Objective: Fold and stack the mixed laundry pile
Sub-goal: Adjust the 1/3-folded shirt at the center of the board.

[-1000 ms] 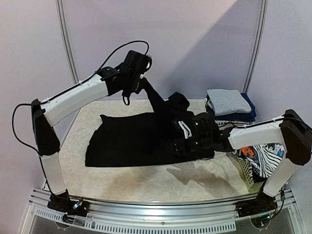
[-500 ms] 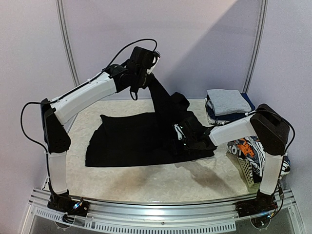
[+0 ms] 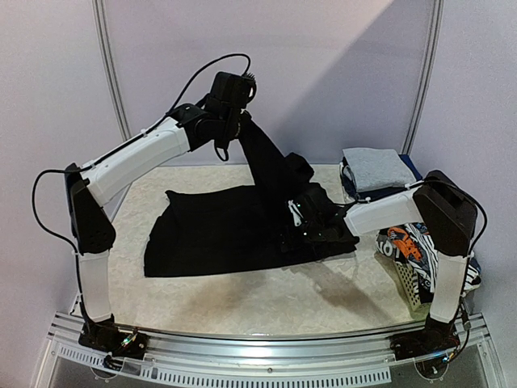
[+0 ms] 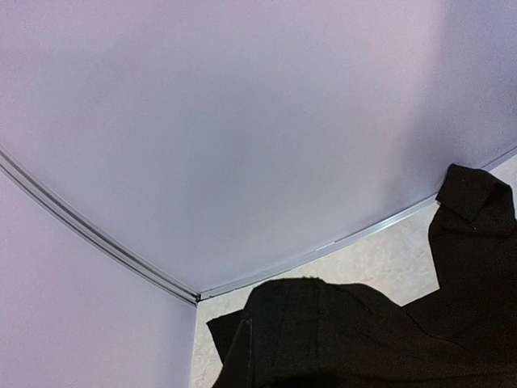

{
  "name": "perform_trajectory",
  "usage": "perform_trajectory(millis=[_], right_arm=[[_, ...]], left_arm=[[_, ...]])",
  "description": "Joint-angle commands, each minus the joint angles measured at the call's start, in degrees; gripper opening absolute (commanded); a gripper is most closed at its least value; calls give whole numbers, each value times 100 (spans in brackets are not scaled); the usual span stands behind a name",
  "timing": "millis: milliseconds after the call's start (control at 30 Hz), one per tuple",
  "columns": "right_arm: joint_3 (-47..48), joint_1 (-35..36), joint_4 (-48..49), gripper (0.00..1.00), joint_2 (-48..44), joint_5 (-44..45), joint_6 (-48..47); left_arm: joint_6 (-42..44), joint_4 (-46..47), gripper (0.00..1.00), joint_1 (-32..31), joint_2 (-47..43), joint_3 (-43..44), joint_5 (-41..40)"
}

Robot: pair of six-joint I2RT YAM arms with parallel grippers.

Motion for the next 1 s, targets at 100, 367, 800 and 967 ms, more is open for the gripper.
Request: perform_trajectory(millis=[100, 367, 800, 967], right_arm=[[-12, -83, -93, 95, -27, -821, -124], [-318, -77, -307, 99, -898, -2303, -242], [-1181, -74, 13, 99, -2286, -2552, 231], [-1423, -79, -11, 99, -3088, -1350, 336]], left_arm=[[-56, 110, 0, 92, -208, -259, 607], [195, -94, 0, -3, 221, -322, 554], [237, -420, 0, -102, -145, -908, 366], [77, -538, 0, -225, -760, -2022, 240]])
